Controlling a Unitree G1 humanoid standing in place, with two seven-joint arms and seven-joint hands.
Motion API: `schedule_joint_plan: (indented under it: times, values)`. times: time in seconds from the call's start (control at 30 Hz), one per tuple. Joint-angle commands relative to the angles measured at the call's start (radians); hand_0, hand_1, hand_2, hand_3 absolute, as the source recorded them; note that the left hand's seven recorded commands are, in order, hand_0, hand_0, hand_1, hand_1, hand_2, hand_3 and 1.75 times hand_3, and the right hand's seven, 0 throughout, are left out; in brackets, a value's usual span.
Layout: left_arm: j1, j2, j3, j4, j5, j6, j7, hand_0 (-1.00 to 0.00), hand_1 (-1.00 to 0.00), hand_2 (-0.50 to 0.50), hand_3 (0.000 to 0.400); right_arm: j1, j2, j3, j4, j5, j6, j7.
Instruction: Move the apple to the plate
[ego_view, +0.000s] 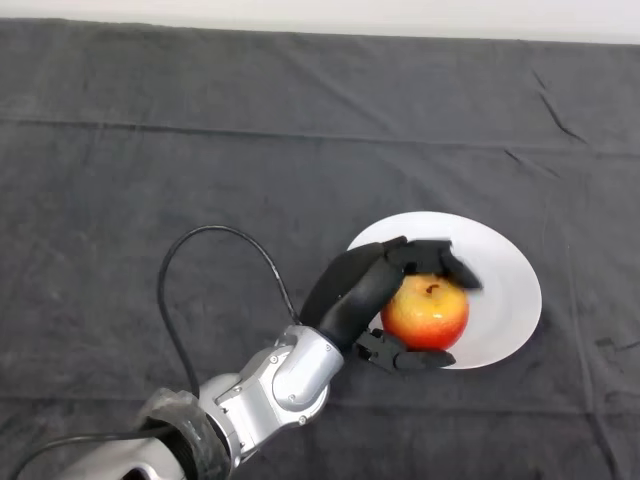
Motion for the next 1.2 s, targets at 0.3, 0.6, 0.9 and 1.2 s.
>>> schedule_joint_plan:
  times: [0.3,0.6,0.9,1.2]
  values:
    - [-0.013,0.111,0.109,-0.098,-0.025,-0.048,0.010,0.00,0.00,0.00,0.000,0.048,0.130,-0.0057,0.070,-0.0011,0.060,0.0012]
    - [0.058,0.225,0.237,-0.170,-0.036,-0.100,0.015,0.00,0.00,0.00,0.000,0.049,0.131,-0.0057,0.069,-0.0012,0.061,0.0011]
    - [0.161,0.348,0.380,-0.262,-0.058,-0.117,0.027,0.00,0.00,0.00,0.000,0.049,0.131,-0.0054,0.067,-0.0009,0.062,0.0012]
    - [0.263,0.447,0.535,-0.327,-0.087,-0.121,0.051,0.00,0.00,0.00,0.000,0.049,0.131,-0.0046,0.066,-0.0001,0.063,0.0013]
